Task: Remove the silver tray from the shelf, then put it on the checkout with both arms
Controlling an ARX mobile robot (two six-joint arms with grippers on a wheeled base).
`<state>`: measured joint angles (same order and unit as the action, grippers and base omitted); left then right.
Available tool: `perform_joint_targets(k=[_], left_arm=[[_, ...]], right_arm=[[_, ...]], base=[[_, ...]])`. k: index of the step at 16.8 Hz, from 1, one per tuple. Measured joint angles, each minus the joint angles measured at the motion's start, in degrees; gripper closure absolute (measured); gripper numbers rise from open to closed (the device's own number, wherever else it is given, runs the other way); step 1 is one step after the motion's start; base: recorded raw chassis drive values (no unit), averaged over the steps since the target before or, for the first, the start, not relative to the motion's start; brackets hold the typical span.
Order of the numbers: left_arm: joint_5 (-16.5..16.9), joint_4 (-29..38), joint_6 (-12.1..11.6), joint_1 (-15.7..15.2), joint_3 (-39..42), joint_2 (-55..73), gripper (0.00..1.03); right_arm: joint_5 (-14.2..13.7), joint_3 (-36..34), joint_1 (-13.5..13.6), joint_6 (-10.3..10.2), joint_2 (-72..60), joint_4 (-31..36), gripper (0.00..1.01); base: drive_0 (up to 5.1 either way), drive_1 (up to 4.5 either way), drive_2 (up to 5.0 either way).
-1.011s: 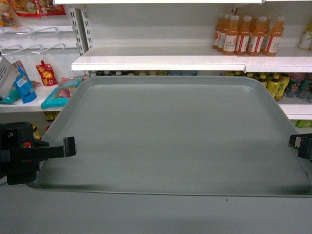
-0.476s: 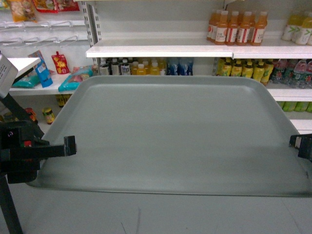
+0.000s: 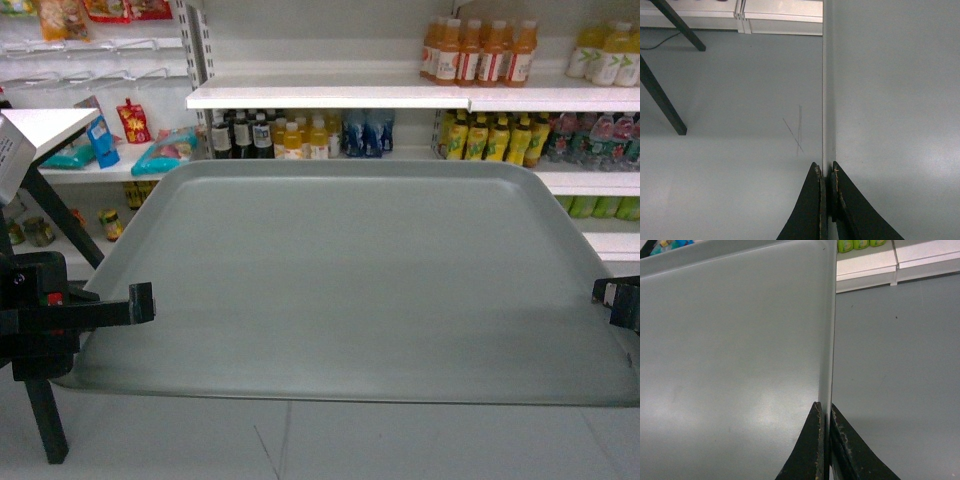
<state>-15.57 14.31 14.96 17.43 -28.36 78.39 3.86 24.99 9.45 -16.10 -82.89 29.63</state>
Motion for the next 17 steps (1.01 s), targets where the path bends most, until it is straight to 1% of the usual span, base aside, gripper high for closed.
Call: perform_joint_targets(k=[12, 17], left_arm=[[0.00, 0.15, 0.00, 0.00, 0.02, -0.09, 1.00], [0.04, 0.22, 0.00, 0.00, 0.00, -0.07, 1.00]], right_arm=[[0.00, -0.02, 0.00, -0.07, 0.04, 0.04, 0.98], [-0.09, -0.02, 0.00, -0.15, 0.04, -0.02, 0.98]], base=[[0.0, -4.19, 4.1], [-4.6, 2.23, 2.2]])
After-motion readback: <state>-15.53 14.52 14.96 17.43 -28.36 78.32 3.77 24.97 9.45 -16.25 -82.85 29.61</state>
